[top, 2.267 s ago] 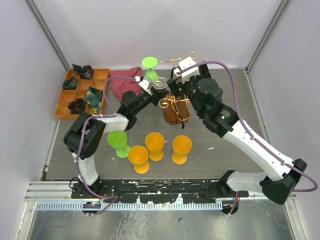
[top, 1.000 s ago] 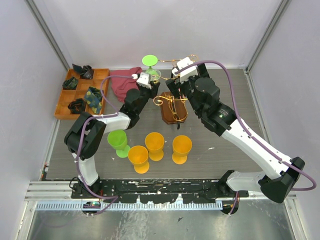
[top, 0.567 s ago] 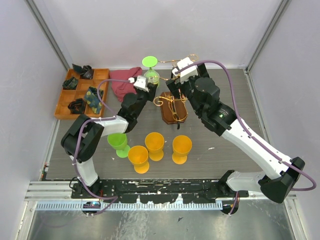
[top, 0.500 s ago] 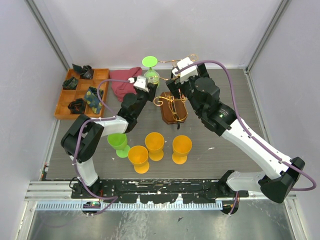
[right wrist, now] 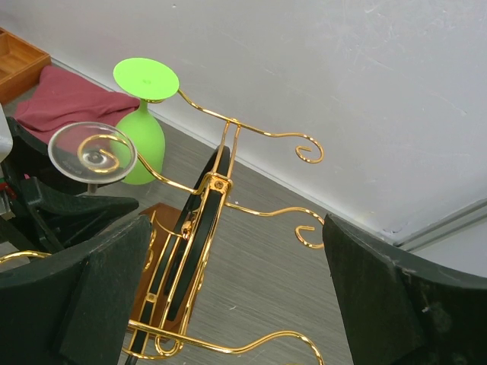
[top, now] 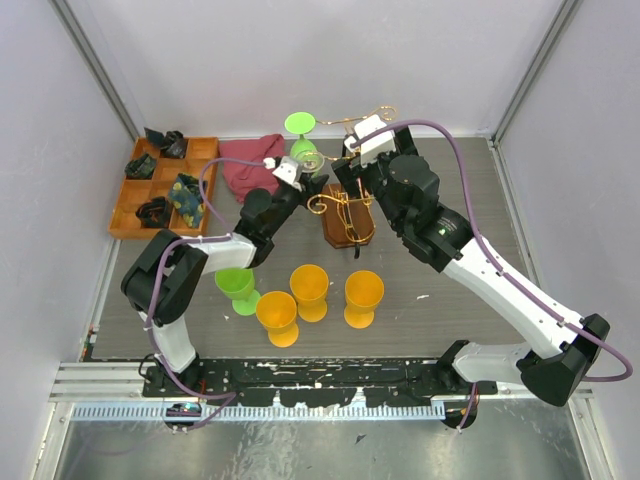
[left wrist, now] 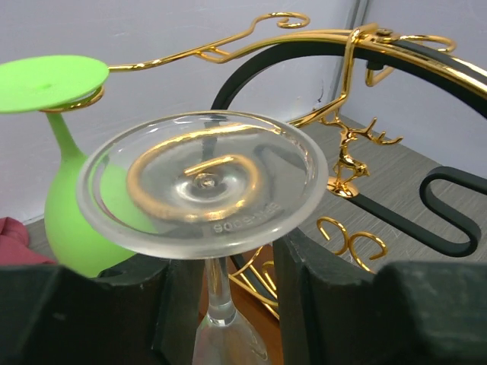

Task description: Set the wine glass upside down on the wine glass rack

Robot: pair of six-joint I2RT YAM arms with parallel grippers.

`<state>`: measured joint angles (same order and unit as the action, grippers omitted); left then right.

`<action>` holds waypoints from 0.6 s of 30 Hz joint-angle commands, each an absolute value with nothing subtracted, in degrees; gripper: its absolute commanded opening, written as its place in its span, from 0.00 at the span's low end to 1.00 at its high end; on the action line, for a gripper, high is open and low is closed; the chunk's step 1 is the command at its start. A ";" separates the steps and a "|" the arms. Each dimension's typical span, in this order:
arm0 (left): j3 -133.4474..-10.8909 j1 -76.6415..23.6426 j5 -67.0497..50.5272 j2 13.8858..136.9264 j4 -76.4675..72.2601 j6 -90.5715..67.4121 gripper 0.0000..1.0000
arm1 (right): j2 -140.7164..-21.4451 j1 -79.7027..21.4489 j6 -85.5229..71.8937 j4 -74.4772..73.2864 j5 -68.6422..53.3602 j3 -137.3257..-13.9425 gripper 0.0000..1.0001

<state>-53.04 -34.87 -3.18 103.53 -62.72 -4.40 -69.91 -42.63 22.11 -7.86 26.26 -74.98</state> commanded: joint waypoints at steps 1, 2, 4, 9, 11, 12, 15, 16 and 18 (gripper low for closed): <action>-54.86 -35.24 -4.34 102.90 -64.34 -3.18 0.49 | -69.88 -42.51 21.44 -5.90 26.19 -75.21 1.00; -54.66 -35.24 -4.05 102.64 -64.00 -2.81 0.51 | -69.96 -42.48 21.44 -5.89 26.19 -75.22 1.00; -54.23 -35.23 -3.52 101.99 -63.17 -2.21 0.54 | -70.04 -42.44 21.60 -5.93 26.26 -75.20 1.00; -52.32 -35.23 -1.63 99.22 -61.11 -1.33 0.56 | -70.54 -42.41 21.91 -5.89 26.20 -75.69 1.00; -51.68 -35.24 -0.99 97.52 -58.77 -0.73 0.57 | -70.66 -42.39 21.95 -5.91 26.05 -75.86 1.00; -51.26 -35.23 -0.77 96.42 -56.97 -0.44 0.57 | -70.73 -42.39 21.97 -5.89 25.98 -75.92 1.00; -50.18 -35.29 -0.35 93.08 -52.75 0.09 0.60 | -70.86 -42.43 21.82 -6.27 25.84 -76.37 1.00; -49.92 -35.26 -0.21 91.88 -51.01 0.62 0.61 | -70.91 -42.42 21.72 -6.55 25.85 -76.76 1.00; -49.58 -35.29 0.08 89.56 -47.31 1.95 0.63 | -71.13 -42.42 21.62 -7.04 25.71 -77.56 1.00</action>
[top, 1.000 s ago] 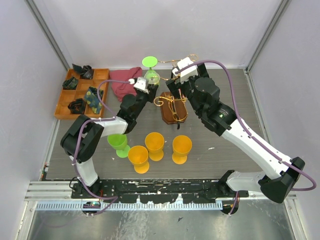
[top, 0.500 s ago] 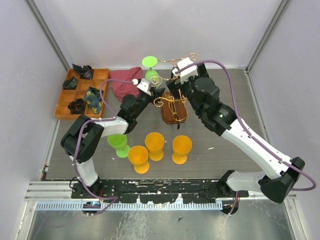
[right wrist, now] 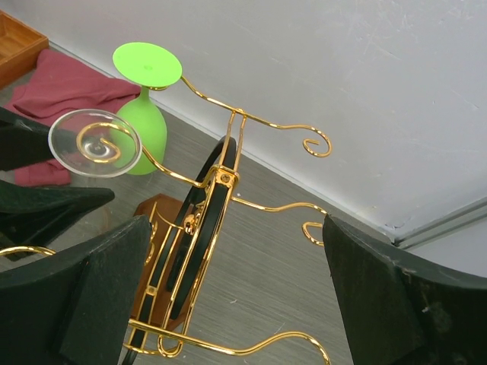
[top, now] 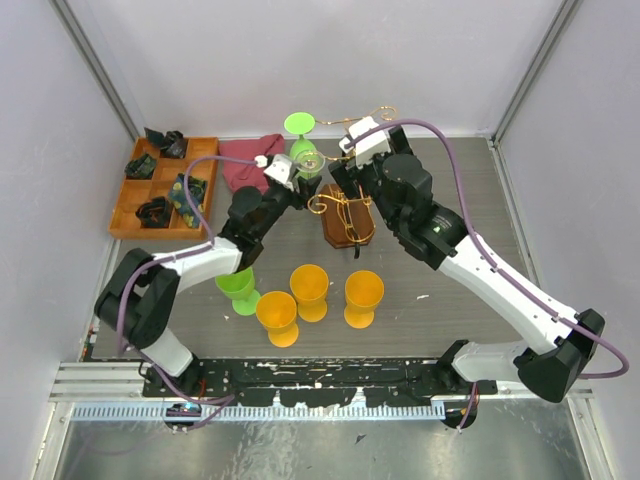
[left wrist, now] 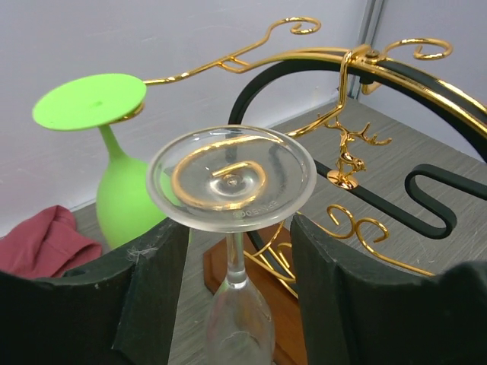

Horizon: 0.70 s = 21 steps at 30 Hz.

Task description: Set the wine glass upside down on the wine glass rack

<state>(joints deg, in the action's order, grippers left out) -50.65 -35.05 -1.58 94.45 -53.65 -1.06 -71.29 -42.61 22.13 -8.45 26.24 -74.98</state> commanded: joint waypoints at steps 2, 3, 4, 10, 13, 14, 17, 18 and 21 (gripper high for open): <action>-49.45 -35.29 0.38 87.24 -43.16 3.13 0.64 | -71.47 -42.43 21.49 -7.56 25.44 -78.54 1.00; -49.52 -35.25 0.49 86.14 -40.83 3.73 0.64 | -71.58 -42.39 21.26 -7.87 25.14 -79.02 1.00; -49.59 -35.28 0.60 85.13 -38.31 4.29 0.64 | -71.77 -42.41 21.04 -8.05 24.75 -79.42 1.00; -48.24 -35.26 2.17 78.68 -27.34 6.80 0.65 | -73.22 -42.42 19.00 -10.35 22.62 -81.68 1.00; -47.85 -35.27 4.71 75.45 -21.70 7.20 0.65 | -73.72 -42.45 18.12 -11.41 22.21 -82.22 1.00; -48.22 -35.25 6.17 74.13 -19.29 7.21 0.65 | -73.91 -42.43 17.69 -11.78 22.03 -82.39 1.00; -50.74 -35.24 10.23 70.08 -9.68 6.67 0.65 | -74.17 -42.39 16.57 -12.34 21.29 -82.75 1.00; -52.20 -35.22 11.61 69.12 -6.27 6.49 0.65 | -74.26 -42.40 16.15 -12.51 21.07 -82.90 1.00; -57.12 -35.28 14.30 66.32 5.06 5.98 0.65 | -74.68 -42.38 14.92 -12.91 20.49 -83.30 1.00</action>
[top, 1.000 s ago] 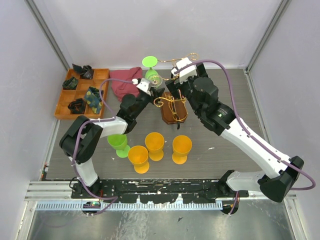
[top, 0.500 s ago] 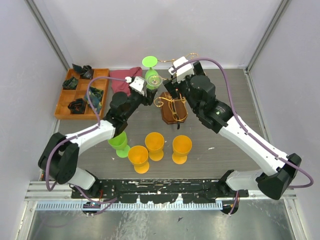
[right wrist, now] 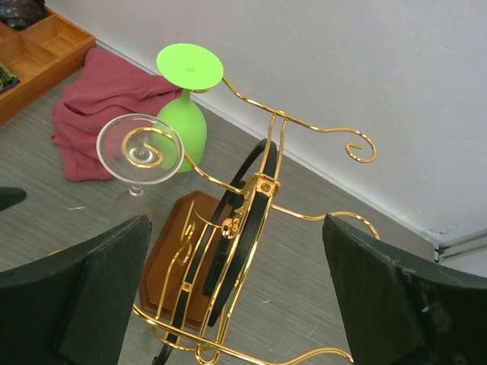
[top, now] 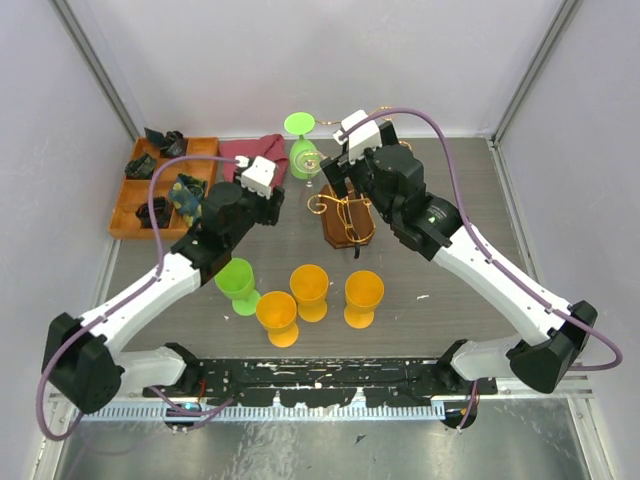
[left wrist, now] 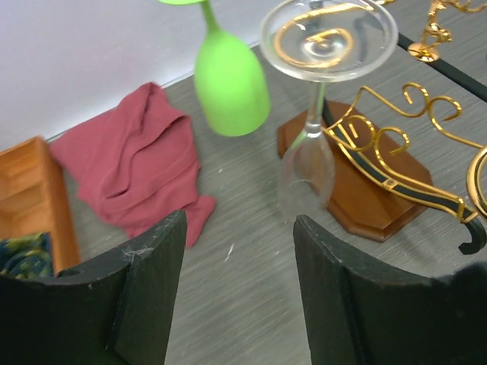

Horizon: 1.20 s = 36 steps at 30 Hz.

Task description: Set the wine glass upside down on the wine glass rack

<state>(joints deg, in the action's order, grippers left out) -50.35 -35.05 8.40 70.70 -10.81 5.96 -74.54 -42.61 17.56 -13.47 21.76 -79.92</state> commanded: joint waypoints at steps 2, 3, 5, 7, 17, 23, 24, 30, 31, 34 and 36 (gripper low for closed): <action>-60.43 -35.24 15.45 64.50 11.92 5.29 0.64 | -75.00 -42.45 14.34 -13.20 20.35 -83.49 1.00; -62.01 -35.24 15.86 63.51 15.22 4.76 0.64 | -75.17 -42.40 14.08 -13.45 20.31 -83.59 1.00; -64.79 -35.25 16.61 61.20 21.28 3.41 0.64 | -75.44 -42.45 13.57 -14.05 20.30 -83.87 1.00; -67.06 -35.25 16.71 58.77 29.37 1.49 0.67 | -75.54 -42.45 13.09 -14.67 20.32 -84.26 1.00; -71.41 -35.23 12.50 52.99 57.38 -8.11 0.69 | -78.64 -42.45 7.01 -19.62 17.50 -90.17 1.00; -69.93 -35.21 14.48 50.43 64.23 -11.14 0.70 | -78.71 -42.45 3.72 -19.93 15.11 -90.22 1.00; -69.90 -35.20 14.50 50.45 65.31 -11.54 0.70 | -78.60 -42.45 3.15 -19.99 14.91 -90.04 1.00; -67.27 -35.18 14.55 51.16 67.31 -13.47 0.70 | -77.25 -42.45 1.00 -20.03 15.11 -88.08 1.00; -66.59 -35.24 14.47 51.09 66.61 -13.73 0.70 | -77.06 -42.40 0.89 -20.02 15.16 -87.75 1.00; -64.26 -35.25 15.56 50.47 63.36 -13.97 0.71 | -76.59 -42.41 0.85 -19.99 15.45 -87.29 1.00; -62.36 -35.25 17.81 50.01 59.28 -14.00 0.71 | -76.47 -42.45 0.81 -19.80 15.55 -87.19 1.00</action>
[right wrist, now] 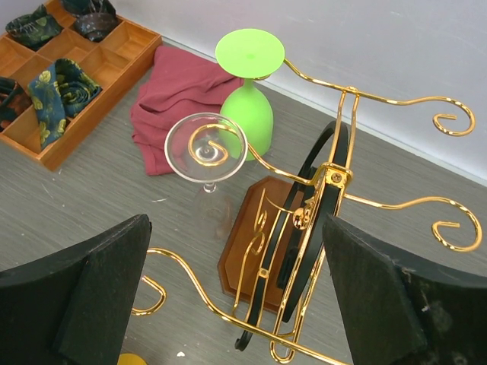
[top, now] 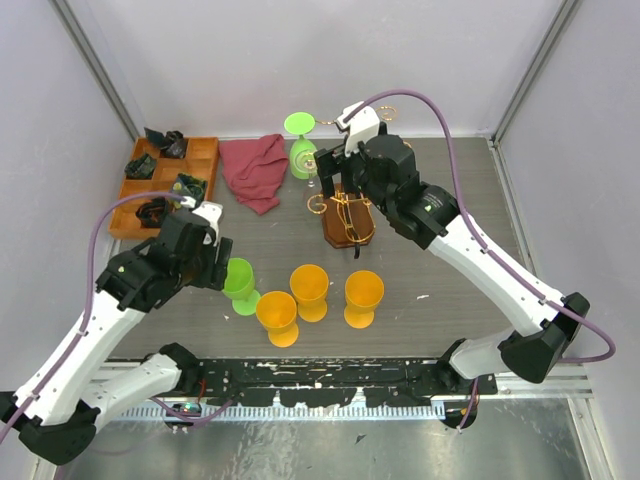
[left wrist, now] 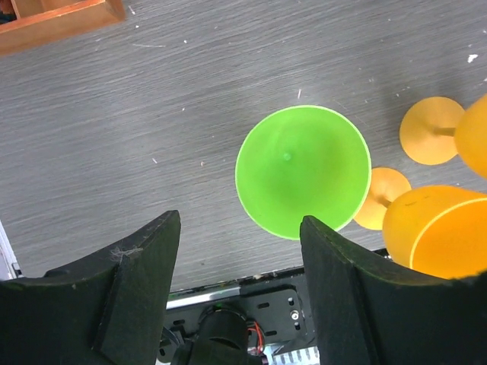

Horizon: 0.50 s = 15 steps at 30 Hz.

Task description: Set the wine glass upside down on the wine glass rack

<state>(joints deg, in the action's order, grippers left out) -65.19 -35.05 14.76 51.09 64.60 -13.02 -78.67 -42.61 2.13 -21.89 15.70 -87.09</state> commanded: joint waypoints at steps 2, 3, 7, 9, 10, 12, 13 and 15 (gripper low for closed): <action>-61.21 -35.24 18.63 50.20 56.49 -14.46 0.72 | -76.45 -42.41 0.81 -19.66 15.43 -87.22 1.00; -61.02 -35.24 18.71 50.87 55.68 -14.80 0.72 | -76.39 -42.45 0.86 -19.62 15.39 -87.27 1.00; -61.94 -35.26 18.74 55.23 55.84 -15.83 0.72 | -76.21 -42.38 1.70 -19.51 15.67 -87.45 1.00; -62.35 -35.21 18.89 57.46 56.42 -16.22 0.73 | -76.11 -42.43 2.21 -19.51 16.12 -87.42 1.00; -62.54 -35.23 19.10 58.52 56.69 -16.55 0.73 | -76.04 -42.44 2.43 -19.47 16.23 -87.38 1.00; -62.62 -35.24 20.28 60.21 56.90 -17.90 0.73 | -75.97 -42.45 2.98 -19.51 16.41 -87.28 1.00; -62.53 -35.20 20.50 60.89 57.06 -18.52 0.73 | -75.89 -42.44 3.18 -19.51 16.51 -87.13 1.00; -62.21 -35.24 20.54 62.24 57.16 -20.06 0.73 | -75.77 -42.39 3.47 -19.54 16.69 -86.89 1.00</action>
